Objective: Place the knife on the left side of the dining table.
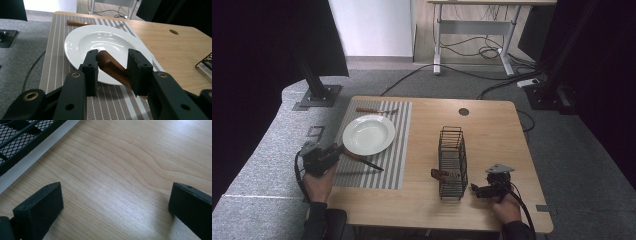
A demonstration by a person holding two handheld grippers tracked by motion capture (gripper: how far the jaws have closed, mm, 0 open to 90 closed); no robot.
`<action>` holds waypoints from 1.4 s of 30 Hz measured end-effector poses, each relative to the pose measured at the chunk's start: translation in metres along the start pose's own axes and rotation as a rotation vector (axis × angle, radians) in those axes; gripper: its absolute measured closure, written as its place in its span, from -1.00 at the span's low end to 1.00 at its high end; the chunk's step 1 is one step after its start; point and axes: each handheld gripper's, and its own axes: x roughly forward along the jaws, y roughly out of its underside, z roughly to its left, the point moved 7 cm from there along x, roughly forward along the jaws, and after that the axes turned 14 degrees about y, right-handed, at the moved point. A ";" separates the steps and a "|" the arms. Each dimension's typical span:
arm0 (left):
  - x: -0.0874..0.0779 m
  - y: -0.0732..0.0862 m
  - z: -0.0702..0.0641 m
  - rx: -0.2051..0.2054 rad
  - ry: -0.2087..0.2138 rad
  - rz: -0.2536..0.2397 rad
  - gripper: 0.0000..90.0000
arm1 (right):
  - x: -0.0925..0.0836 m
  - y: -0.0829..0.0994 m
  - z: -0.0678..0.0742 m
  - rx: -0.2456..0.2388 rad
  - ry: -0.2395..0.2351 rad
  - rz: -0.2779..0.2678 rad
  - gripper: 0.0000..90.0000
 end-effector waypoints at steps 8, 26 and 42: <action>0.000 0.011 0.013 -0.045 0.015 -0.007 0.32 | 0.000 0.000 0.000 0.000 0.000 0.000 -1.00; 0.002 0.035 0.037 -0.049 -0.055 0.057 0.21 | 0.000 0.000 0.000 0.000 0.000 0.000 -1.00; 0.009 0.052 0.054 -0.095 -0.067 0.132 0.17 | 0.000 0.000 0.000 0.000 0.000 0.000 -1.00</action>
